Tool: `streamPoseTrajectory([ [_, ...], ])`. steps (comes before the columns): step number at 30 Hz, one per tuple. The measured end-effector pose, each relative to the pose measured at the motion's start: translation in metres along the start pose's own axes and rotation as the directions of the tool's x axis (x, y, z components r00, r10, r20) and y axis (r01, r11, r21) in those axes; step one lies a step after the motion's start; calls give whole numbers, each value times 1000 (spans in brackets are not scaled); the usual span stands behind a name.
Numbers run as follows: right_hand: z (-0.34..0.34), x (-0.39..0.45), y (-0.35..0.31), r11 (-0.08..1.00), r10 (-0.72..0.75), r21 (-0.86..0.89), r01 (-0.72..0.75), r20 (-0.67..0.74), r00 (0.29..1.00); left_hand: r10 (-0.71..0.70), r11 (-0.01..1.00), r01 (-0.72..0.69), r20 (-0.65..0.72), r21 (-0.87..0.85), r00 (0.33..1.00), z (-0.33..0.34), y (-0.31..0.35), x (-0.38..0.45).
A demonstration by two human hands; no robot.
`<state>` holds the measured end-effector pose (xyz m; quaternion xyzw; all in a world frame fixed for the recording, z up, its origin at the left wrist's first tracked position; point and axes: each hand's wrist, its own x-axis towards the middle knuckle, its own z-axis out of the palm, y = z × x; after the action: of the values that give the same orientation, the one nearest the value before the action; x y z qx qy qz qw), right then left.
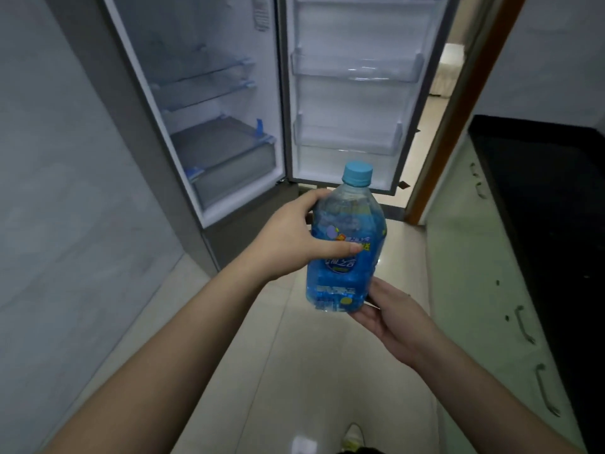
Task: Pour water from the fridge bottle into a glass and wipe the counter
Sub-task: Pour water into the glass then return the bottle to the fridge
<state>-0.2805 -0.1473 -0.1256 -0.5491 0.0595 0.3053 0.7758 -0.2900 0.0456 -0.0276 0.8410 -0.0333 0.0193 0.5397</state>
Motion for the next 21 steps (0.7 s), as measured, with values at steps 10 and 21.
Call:
streamPoseTrajectory([
  [10, 11, 80, -103, 998, -43, -30, 51, 219, 975, -2, 991, 28, -190, 134, 982, -42, 51, 87],
  [21, 56, 156, -188, 994, -61, -64, 92, 385, 921, 7, 994, 32, -342, 109, 940, -103, 76, 151],
])
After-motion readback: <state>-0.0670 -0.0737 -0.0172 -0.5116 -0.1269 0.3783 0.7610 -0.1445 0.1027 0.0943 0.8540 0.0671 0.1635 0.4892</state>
